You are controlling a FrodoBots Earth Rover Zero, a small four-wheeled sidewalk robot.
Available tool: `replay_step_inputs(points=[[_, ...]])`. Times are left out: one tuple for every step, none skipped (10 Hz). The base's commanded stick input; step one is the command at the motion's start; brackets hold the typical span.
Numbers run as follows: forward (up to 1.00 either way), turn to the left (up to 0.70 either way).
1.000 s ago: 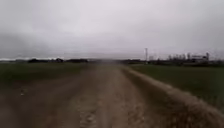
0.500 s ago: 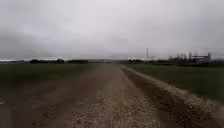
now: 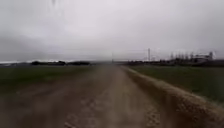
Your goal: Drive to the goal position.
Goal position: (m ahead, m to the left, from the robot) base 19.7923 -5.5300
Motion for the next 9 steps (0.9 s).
replay_step_inputs(points=[[0.85,-0.04],[0.85,-0.20],[0.85,-0.29],[0.85,-0.09],[0.85,0.00],[0.85,0.00],[0.85,0.00],[0.85,0.00],[0.85,0.00]])
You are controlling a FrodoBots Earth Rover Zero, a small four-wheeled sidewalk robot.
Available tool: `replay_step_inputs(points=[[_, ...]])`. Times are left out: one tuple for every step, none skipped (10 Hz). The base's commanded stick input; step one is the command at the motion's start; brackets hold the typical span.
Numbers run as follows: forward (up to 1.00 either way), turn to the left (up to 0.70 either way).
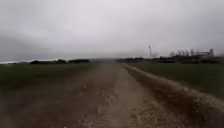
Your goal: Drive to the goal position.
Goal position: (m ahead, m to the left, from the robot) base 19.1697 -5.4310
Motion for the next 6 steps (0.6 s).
replay_step_inputs(points=[[0.85,0.00],[0.85,0.00],[0.85,0.00],[0.85,0.00],[0.85,0.00],[0.85,0.00]])
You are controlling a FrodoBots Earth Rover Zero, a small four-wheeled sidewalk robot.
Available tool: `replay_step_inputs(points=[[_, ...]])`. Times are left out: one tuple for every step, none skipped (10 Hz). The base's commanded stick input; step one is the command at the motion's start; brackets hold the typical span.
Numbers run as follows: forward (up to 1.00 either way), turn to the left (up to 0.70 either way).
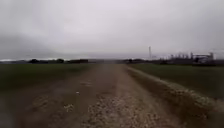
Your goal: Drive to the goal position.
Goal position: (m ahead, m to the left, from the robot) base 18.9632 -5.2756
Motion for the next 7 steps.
replay_step_inputs(points=[[0.85,0.00],[0.85,0.00],[0.85,0.00],[0.85,0.00],[0.85,0.00],[0.85,0.00],[0.85,0.00]])
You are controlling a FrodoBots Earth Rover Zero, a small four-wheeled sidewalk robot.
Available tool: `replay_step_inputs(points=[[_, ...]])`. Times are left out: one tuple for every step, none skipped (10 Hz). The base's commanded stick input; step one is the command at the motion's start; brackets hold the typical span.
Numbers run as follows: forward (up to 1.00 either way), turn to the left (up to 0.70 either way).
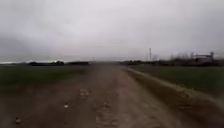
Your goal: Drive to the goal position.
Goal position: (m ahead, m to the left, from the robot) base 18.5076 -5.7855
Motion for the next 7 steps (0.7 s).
replay_step_inputs(points=[[0.85,0.00],[0.85,0.00],[0.85,0.00],[0.85,0.00],[0.85,0.00],[0.85,0.00],[0.85,0.00]])
